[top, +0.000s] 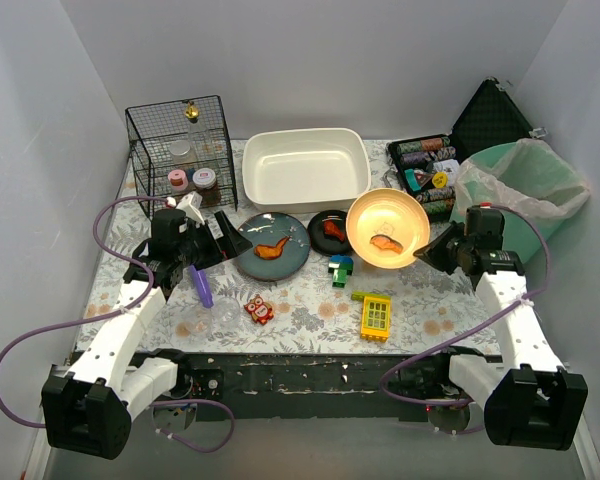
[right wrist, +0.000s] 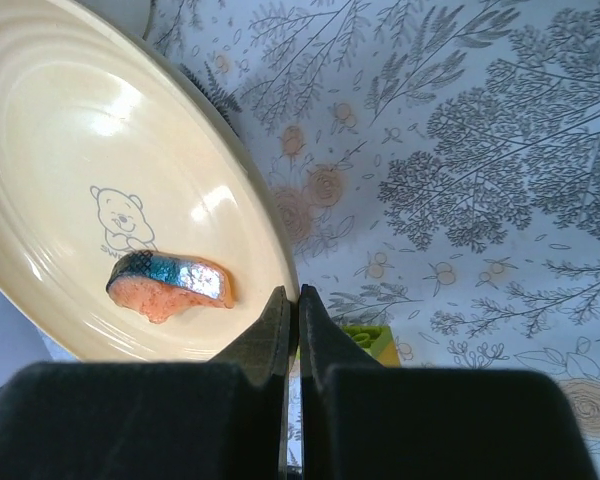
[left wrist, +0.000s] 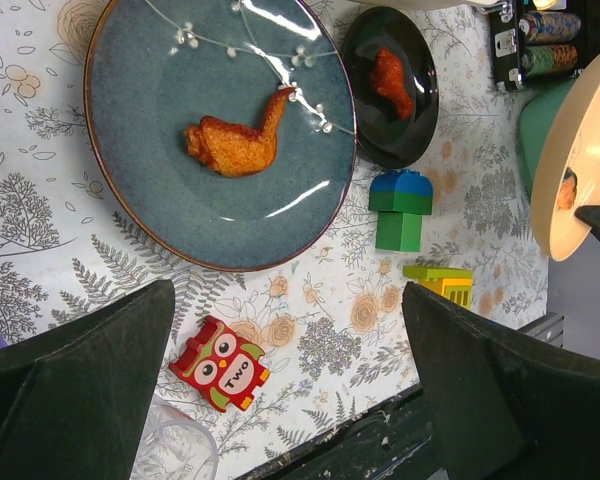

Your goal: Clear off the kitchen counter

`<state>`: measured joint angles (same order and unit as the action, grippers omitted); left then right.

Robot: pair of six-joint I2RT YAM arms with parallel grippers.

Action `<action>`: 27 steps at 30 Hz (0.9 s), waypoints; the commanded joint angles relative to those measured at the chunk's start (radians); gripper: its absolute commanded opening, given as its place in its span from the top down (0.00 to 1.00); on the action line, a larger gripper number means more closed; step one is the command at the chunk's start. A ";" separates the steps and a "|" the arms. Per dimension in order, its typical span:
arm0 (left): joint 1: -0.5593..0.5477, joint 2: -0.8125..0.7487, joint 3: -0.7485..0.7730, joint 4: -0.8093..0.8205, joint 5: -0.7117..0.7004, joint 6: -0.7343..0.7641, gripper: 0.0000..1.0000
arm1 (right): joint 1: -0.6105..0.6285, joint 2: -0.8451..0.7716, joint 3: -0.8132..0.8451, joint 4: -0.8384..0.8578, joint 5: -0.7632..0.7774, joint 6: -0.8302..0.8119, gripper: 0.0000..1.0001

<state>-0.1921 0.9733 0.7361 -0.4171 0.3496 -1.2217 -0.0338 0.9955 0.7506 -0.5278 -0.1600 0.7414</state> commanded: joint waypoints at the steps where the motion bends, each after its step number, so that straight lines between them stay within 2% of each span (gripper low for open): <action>1: -0.004 -0.015 0.020 0.017 0.017 -0.007 0.02 | 0.006 0.008 0.041 0.048 -0.119 -0.008 0.99; 6: -0.003 -0.021 0.006 0.017 0.014 -0.007 0.02 | 0.032 -0.030 -0.028 0.069 -0.124 0.019 0.99; 12: -0.004 -0.024 -0.018 0.021 0.015 -0.009 0.02 | 0.210 -0.041 -0.014 0.065 -0.061 0.053 0.99; 18: -0.004 -0.035 -0.024 0.023 0.015 -0.012 0.02 | 0.379 0.021 0.108 0.035 -0.001 0.056 0.99; 27: -0.004 -0.045 -0.032 0.015 0.014 -0.006 0.02 | 0.402 0.100 0.456 -0.142 0.141 -0.043 0.99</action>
<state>-0.1921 0.9569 0.7132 -0.4091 0.3527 -1.2320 0.3649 1.0847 1.0336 -0.6182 -0.1101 0.7441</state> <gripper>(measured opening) 0.981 0.041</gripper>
